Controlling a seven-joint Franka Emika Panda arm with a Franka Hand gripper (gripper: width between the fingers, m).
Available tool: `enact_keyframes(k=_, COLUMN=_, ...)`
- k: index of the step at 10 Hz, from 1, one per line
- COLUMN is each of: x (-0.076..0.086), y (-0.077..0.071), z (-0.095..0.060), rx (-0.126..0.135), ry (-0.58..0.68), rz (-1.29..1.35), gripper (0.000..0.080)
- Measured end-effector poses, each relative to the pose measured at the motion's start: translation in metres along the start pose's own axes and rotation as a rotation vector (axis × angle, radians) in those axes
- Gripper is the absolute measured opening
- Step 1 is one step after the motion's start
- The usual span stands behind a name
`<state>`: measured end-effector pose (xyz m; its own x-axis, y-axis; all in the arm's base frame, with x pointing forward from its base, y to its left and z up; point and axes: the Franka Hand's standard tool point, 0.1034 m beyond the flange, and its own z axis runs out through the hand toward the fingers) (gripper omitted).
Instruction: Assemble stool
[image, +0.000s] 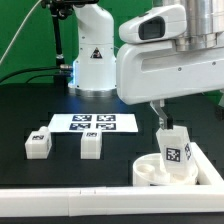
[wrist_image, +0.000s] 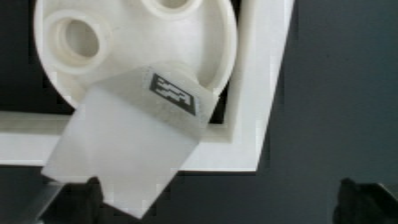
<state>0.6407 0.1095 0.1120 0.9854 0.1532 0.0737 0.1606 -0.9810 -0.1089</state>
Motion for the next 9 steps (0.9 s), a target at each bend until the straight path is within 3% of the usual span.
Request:
enact_keyframes(k=3, x=0.002, y=0.015, z=-0.002, rx=-0.039, ry=-0.011, rz=-0.480, gripper=0.0649)
enact_keyframes(k=5, x=-0.002, y=0.019, z=0.011, rx=-0.055, ry=-0.030, rz=-0.662, gripper=0.0649)
enact_keyframes(k=6, x=-0.002, y=0.014, z=0.017, rx=-0.060, ry=-0.013, rz=-0.662, gripper=0.0649)
enact_keyframes(k=9, x=-0.005, y=0.019, z=0.024, rx=-0.059, ry=-0.018, rz=-0.622, gripper=0.0649)
